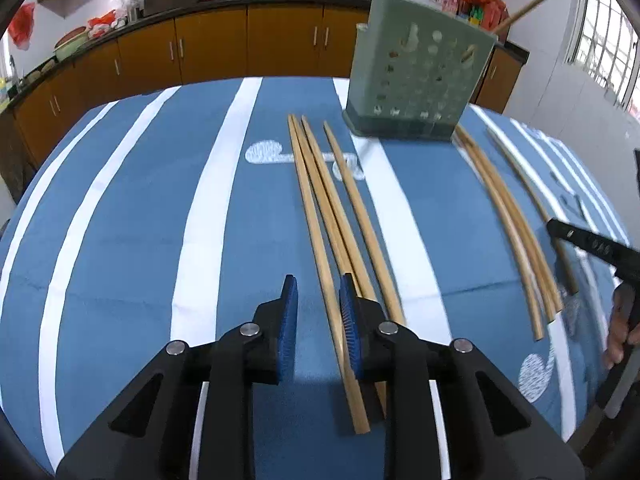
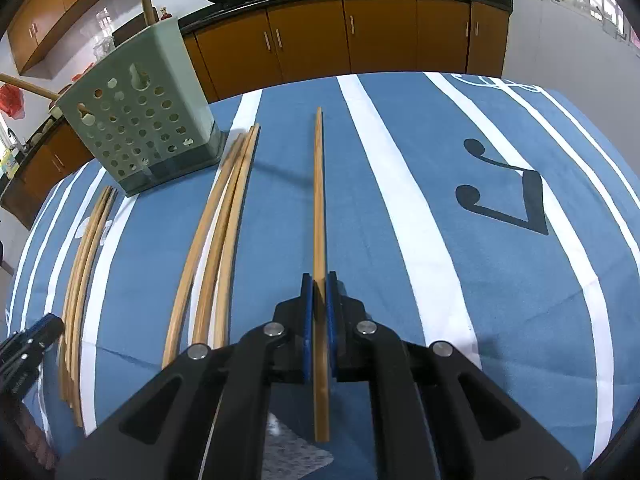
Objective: Organize utensils
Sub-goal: 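Lower the right gripper onto a chopstick while the left gripper grasps another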
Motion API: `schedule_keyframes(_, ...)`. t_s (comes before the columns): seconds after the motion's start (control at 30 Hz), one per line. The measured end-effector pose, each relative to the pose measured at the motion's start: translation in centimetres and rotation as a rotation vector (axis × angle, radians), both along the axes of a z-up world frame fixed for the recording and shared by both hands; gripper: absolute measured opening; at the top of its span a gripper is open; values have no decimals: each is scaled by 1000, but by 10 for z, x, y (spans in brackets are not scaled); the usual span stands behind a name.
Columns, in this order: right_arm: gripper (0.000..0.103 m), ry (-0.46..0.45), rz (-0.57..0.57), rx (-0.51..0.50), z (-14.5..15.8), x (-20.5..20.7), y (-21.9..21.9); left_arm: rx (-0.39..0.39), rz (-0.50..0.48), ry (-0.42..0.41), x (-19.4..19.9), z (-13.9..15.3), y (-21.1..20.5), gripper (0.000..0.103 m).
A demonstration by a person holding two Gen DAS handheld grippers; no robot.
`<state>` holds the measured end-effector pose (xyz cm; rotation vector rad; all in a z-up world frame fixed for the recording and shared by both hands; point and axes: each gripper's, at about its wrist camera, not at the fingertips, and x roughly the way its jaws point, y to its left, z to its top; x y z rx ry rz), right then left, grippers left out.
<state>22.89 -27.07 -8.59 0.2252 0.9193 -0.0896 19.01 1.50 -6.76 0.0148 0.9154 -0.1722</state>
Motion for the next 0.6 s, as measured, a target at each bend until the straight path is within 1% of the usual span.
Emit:
schedule_keyframes(0.13,8,-1,14,-2,0,-2,2,27,2,-10,-1,0,-4,21)
schedule_keyframes(0.27,9,-6,29,-12,0,-5,5,62,16,-23,2,0,-6,9)
schedule_keyframes(0.43,8,-12,43,-20,0,-1,7,60,63,-22,21,0,10,7)
schedule_keyframes(0.5,8,-15,46,-20,1,2,7,53,100,-19,34,1,23,7)
schedule_keyframes(0.6,8,-22,45,-23,0,8,6,30,125,-22,44,1,38,7)
